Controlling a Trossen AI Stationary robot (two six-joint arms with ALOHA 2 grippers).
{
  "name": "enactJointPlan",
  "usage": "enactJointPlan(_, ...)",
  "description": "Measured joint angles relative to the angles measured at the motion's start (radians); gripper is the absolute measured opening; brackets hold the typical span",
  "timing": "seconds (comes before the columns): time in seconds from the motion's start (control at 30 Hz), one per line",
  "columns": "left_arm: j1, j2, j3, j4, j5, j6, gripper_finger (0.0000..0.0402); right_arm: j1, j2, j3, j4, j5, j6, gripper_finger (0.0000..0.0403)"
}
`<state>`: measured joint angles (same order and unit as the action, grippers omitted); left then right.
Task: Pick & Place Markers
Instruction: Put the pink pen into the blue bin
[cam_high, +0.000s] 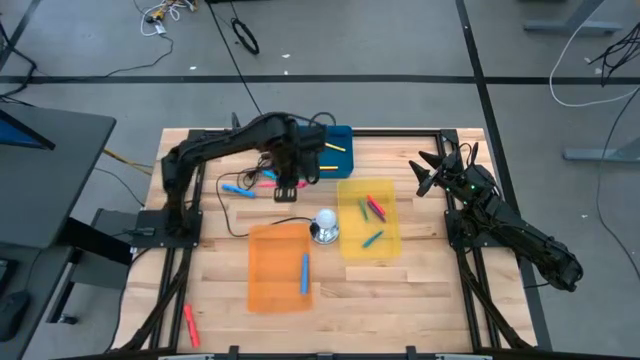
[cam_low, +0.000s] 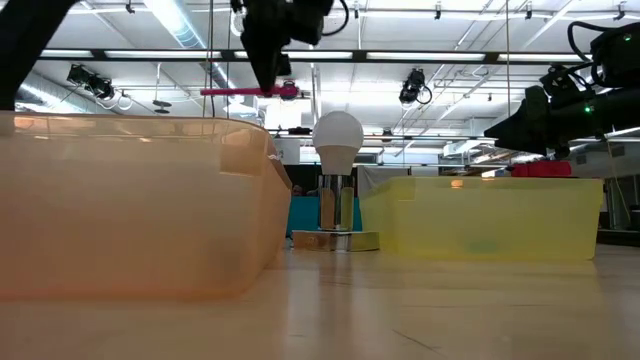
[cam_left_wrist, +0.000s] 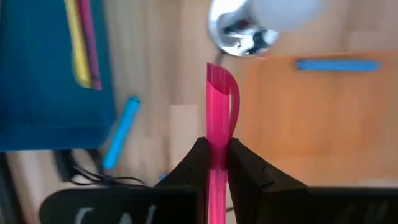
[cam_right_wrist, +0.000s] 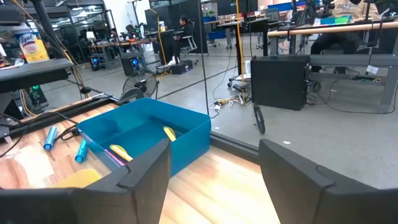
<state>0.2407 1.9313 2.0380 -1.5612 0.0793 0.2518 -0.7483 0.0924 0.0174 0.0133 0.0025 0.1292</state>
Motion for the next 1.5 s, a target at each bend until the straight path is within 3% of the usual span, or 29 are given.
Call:
enactJointPlan(0.2,0.088,0.096,0.08,0.007,-0.019,0.126,0.0036,0.0,0.0,0.0,0.0,0.0,0.0,0.0245)
enactJointPlan(0.77,0.263,0.343,0.289,0.116,-0.041,0.235,0.0036,0.0,0.0,0.0,0.0,0.0,0.0,0.0245)
enactJointPlan(1.2,0.269,0.455,0.298,0.206,-0.03,0.252,0.0036,0.0,0.0,0.0,0.0,0.0,0.0,0.0245)
enactJointPlan(1.5,0.279,0.461,0.278,0.228,0.027,0.254,0.0036,0.0,0.0,0.0,0.0,0.0,0.0,0.0245)
